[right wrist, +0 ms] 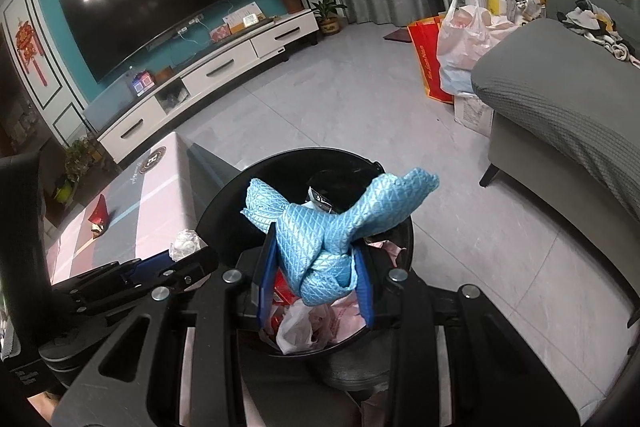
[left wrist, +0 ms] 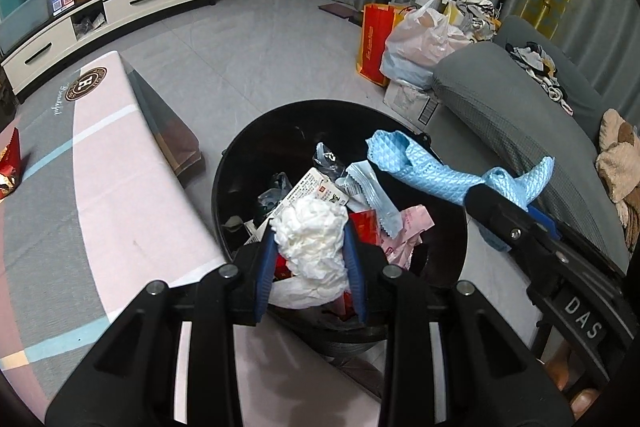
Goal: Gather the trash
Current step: 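Lower the tissue and blue cloth into the bin and open both tools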
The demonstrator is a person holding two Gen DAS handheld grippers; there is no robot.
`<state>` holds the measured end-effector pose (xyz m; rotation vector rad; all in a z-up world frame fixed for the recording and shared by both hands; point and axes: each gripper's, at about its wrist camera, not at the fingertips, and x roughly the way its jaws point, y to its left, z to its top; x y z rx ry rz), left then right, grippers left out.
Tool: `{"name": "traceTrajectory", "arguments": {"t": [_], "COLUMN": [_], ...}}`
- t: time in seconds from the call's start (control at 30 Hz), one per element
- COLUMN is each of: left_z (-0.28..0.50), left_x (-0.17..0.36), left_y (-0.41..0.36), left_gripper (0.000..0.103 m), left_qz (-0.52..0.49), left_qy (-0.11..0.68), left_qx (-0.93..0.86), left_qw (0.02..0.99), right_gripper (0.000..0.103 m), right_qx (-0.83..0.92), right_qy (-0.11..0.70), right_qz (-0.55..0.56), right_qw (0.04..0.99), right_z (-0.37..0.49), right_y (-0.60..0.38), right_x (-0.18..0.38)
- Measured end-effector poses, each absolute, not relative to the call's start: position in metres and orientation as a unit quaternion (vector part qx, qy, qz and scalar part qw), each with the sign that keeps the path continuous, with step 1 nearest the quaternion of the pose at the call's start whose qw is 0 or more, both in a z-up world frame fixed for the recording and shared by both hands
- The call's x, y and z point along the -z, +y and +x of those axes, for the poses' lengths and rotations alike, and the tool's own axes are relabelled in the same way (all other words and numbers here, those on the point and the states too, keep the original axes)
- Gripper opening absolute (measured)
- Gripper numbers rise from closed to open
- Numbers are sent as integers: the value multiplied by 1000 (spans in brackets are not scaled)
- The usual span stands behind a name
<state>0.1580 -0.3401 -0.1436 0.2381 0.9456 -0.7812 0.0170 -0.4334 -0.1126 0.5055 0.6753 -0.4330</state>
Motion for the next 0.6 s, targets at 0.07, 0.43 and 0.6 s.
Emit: {"name": "traceTrajectory", "arguments": {"t": [0.07,0.43,0.6], "left_z": [160,162,162], "left_x": [146,152,154], "left_y": [-343,-355,-358], "left_gripper": [32,33,33], "left_qz": [113,126,131], "left_qy": [445,450,451], "left_qx": [365,367,365], "left_qw": [810,804,804], "right_gripper": [34,34,34], "right_qx": [210,211,213], "right_qy": [328,336,338], "right_qz": [243,243,248], "right_qw": [889,885,882], "right_z": [18,21,20], "right_y": [-436,-442,-446], "right_x": [114,118,121]}}
